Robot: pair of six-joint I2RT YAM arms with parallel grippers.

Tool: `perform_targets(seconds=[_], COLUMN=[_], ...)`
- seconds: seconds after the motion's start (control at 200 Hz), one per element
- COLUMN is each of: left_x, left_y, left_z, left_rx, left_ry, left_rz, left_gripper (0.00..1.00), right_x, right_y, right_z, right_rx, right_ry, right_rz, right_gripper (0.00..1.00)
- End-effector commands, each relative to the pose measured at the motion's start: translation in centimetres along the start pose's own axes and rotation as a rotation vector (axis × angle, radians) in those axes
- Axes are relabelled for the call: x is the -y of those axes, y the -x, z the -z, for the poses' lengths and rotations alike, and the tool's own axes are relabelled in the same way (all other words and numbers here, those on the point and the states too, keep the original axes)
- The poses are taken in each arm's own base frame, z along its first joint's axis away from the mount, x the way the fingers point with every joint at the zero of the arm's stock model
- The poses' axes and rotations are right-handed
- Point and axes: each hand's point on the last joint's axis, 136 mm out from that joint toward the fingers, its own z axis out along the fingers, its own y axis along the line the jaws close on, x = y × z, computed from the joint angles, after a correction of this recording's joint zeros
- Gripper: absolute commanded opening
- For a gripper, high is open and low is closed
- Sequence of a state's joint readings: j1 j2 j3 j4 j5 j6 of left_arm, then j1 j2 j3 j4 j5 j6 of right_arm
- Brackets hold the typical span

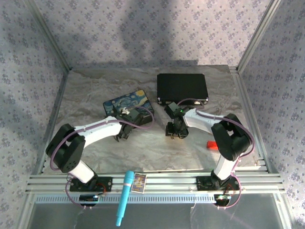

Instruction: Unlock a padlock with a key

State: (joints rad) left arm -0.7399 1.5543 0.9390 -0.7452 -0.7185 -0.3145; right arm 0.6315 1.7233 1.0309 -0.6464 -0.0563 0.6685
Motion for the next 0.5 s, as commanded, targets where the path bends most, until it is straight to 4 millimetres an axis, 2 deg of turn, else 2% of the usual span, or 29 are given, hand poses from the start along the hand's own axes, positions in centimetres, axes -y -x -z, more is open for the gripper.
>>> perform_targets(seconds=[0.0, 0.15, 0.2, 0.22, 0.26, 0.325, 0.4, 0.495], left_x=[-1.3, -2.1, -2.6, -2.9, -3.2, -3.1, -2.8, -4.9], left_y=[0.5, 0.5, 0.5, 0.6, 0.8, 1.2, 2.8, 4.0], left_z=[0.1, -0.4, -0.5, -0.4, -0.1, 1.0, 3.1, 6.0], left_rx=[0.023, 0.016, 0.017, 0.021, 0.037, 0.074, 0.186, 0.348], left_ry=[0.002, 0.012, 0.015, 0.016, 0.006, -0.053, -0.168, -0.225], left_rz=[0.042, 0.055, 0.062, 0.069, 0.081, 0.114, 0.226, 0.385], left_gripper=[0.98, 0.99, 0.99, 0.99, 0.99, 0.99, 1.0, 1.0], right_x=[2.2, 0.9, 0.6, 0.5, 0.4, 0.1, 0.1, 0.8], right_y=[-1.9, 0.0, 0.9, 1.2, 2.1, 3.4, 4.8, 6.4], right_z=[1.1, 3.9, 5.2, 5.8, 7.1, 9.3, 11.7, 14.6], right_rx=[-0.045, 0.089, 0.155, 0.184, 0.245, 0.344, 0.444, 0.592], right_ry=[-0.105, -0.034, -0.007, 0.001, 0.017, 0.051, 0.07, 0.043], right_rz=[0.007, 0.014, 0.015, 0.017, 0.021, 0.029, 0.052, 0.1], right_gripper=[0.6, 0.73, 0.82, 0.91, 0.99, 0.99, 0.99, 0.99])
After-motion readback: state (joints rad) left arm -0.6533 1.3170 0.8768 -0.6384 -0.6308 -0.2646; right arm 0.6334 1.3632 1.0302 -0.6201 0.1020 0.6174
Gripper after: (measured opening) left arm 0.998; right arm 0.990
